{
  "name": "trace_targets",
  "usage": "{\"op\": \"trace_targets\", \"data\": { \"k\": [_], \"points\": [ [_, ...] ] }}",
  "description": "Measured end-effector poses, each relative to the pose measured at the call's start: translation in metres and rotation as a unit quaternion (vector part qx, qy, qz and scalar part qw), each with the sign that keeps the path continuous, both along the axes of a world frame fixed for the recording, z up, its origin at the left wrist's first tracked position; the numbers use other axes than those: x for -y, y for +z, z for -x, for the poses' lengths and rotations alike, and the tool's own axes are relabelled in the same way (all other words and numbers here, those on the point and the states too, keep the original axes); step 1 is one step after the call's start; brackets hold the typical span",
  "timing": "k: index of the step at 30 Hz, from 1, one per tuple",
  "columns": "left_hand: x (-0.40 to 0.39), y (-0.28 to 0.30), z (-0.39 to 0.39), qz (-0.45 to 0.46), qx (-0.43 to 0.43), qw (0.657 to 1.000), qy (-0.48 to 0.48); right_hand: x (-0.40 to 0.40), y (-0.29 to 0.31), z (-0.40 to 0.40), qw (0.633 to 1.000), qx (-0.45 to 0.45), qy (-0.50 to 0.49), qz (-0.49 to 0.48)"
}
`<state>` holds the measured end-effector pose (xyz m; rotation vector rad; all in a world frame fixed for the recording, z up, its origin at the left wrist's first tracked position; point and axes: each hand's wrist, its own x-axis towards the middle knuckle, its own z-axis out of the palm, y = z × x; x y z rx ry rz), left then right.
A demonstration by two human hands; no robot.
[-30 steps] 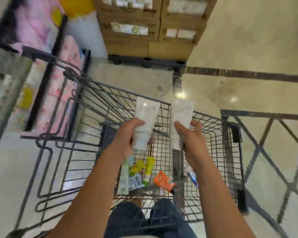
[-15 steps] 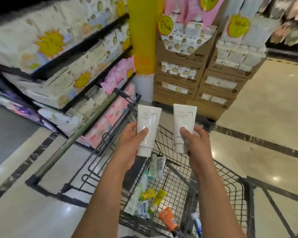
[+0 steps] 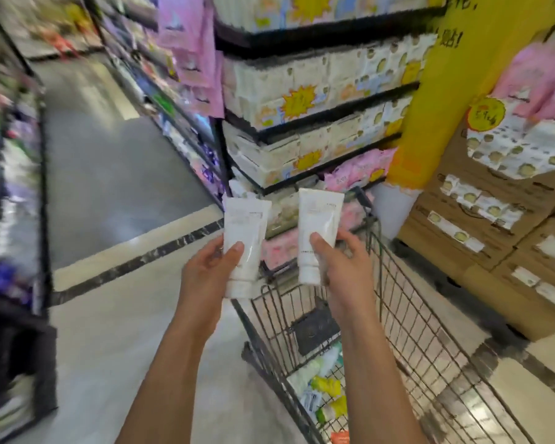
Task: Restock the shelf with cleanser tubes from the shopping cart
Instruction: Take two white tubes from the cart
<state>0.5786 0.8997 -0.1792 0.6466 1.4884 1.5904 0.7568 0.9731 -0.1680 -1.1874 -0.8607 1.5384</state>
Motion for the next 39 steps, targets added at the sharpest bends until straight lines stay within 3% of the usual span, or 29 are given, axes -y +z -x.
{"op": "trace_targets", "data": {
  "k": [7,20,30,39],
  "points": [
    [0.102,0.012,0.089,-0.053,-0.017,0.990,0.130,0.065,0.027,0.116,0.989,0.009,0.129,-0.065],
    [0.349,0.017,0.237,-0.095,-0.013,0.947,0.307,0.289,0.034,0.311,0.958,0.014,0.268,-0.100],
    [0.517,0.018,0.332,-0.072,-0.014,0.895,0.441,0.435,0.033,0.438,0.909,0.000,0.407,-0.092],
    [0.617,0.032,0.432,-0.050,-0.051,0.854,0.516,0.528,0.033,0.572,0.860,-0.030,0.503,-0.079]
  ]
}}
